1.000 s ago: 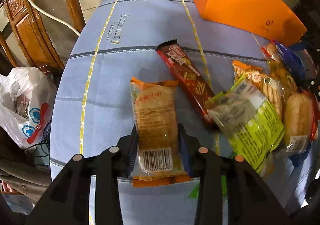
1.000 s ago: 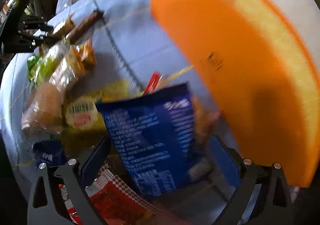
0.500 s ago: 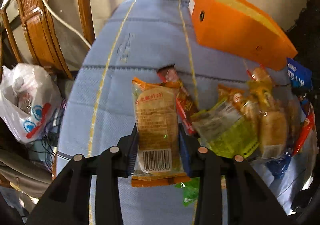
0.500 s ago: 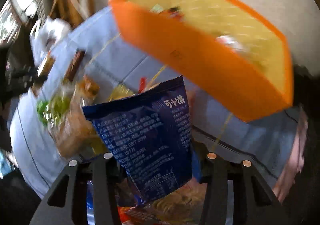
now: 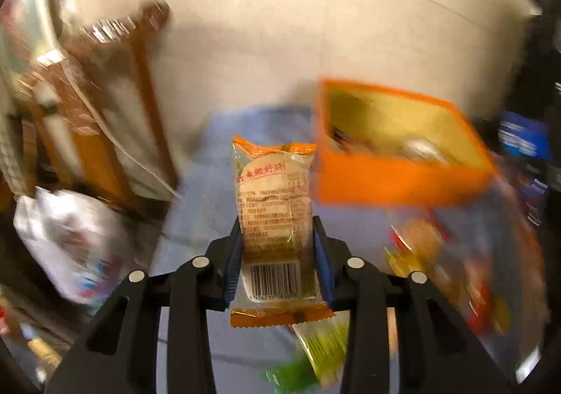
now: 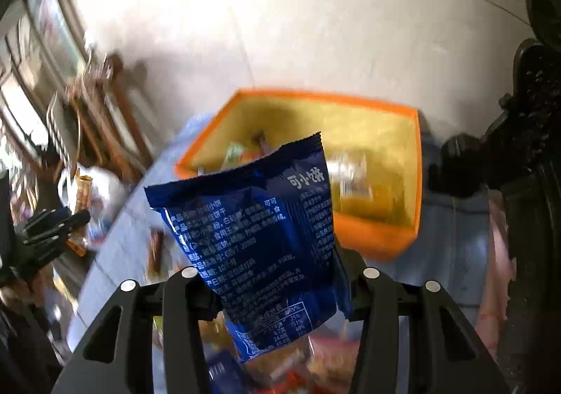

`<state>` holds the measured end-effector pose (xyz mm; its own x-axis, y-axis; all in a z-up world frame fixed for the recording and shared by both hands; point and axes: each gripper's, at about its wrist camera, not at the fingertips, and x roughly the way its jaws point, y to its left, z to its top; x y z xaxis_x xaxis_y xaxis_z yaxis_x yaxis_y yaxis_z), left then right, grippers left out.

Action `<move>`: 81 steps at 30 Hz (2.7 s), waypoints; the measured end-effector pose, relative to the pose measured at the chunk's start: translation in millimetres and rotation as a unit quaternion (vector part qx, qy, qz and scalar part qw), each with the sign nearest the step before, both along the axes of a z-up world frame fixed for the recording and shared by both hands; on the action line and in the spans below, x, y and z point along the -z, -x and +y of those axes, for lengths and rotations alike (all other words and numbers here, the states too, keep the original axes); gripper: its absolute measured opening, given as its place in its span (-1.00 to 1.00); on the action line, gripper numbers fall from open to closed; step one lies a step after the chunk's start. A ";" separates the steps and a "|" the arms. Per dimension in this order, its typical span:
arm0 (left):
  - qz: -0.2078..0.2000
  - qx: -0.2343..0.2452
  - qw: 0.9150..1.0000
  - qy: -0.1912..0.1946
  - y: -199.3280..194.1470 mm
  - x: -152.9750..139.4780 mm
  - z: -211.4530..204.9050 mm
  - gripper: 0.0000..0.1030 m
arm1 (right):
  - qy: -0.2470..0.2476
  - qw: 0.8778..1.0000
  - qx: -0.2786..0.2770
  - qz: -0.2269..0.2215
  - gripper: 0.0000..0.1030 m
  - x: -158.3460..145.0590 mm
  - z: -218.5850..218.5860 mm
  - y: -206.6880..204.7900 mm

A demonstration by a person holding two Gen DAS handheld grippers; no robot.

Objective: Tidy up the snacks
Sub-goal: 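Carry both snacks over the orange box and open both tools to drop them, then grasp the chocolate bar with the left tool while the right tool grasps the round biscuit pack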

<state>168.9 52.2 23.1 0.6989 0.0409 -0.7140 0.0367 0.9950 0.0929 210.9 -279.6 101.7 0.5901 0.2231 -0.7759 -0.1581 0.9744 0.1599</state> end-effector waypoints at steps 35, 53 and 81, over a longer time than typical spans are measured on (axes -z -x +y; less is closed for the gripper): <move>0.130 -0.130 0.979 -0.089 -55.2 125.3 34.7 0.92 | -0.123 0.911 0.323 0.224 0.93 176.9 27.6 -11.6; 0.196 -0.050 0.979 0.034 -51.0 175.0 11.9 -0.45 | -0.085 0.897 0.352 0.253 0.36 220.7 27.4 -21.0; 0.187 -0.029 0.979 0.070 -19.5 153.3 38.3 -0.56 | 0.180 0.973 0.046 0.134 0.93 253.0 85.1 -61.0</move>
